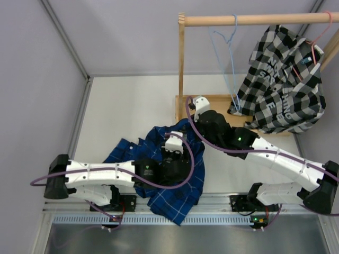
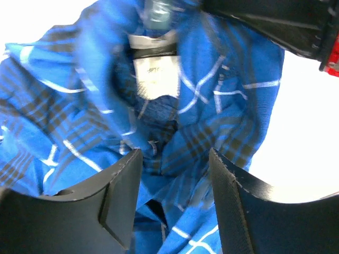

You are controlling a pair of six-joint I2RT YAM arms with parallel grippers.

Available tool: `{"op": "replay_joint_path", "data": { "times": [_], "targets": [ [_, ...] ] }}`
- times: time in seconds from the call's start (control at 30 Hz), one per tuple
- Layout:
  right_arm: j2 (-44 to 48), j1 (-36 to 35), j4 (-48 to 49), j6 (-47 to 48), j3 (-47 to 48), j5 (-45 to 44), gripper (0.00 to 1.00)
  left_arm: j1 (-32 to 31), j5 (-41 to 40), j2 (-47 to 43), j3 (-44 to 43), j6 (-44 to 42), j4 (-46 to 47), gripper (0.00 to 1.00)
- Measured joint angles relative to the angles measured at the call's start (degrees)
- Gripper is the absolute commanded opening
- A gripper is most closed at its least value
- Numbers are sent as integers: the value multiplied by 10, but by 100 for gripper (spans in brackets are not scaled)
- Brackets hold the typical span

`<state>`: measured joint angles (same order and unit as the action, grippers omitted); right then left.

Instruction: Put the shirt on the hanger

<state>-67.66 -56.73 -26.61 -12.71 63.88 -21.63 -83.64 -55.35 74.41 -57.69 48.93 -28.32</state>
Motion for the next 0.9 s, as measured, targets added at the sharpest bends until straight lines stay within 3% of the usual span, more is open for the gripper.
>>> {"op": "replay_joint_path", "data": {
  "times": [0.2, 0.57, 0.67, 0.7, 0.8, 0.9],
  "targets": [
    [-2, 8, 2, 0, 0, 18, 0, 21, 0, -61, 36, 15, 0, 60],
    [-2, 8, 4, -5, 0, 44, 0, 98, 26, 24, 39, 19, 17, 47],
    [-2, 8, 4, -5, 0, 49, 0, 111, 26, 35, 39, 20, 19, 35],
    [-2, 8, 4, -5, 0, 50, 0, 115, 26, 37, 39, 20, 20, 21],
    [-2, 9, 4, -5, 0, 50, 0, 120, 26, 37, 43, 17, 23, 2],
    [-2, 17, 5, -6, -3, 51, 1, 120, 34, 19, 56, 0, 24, 0]
  ]
}}
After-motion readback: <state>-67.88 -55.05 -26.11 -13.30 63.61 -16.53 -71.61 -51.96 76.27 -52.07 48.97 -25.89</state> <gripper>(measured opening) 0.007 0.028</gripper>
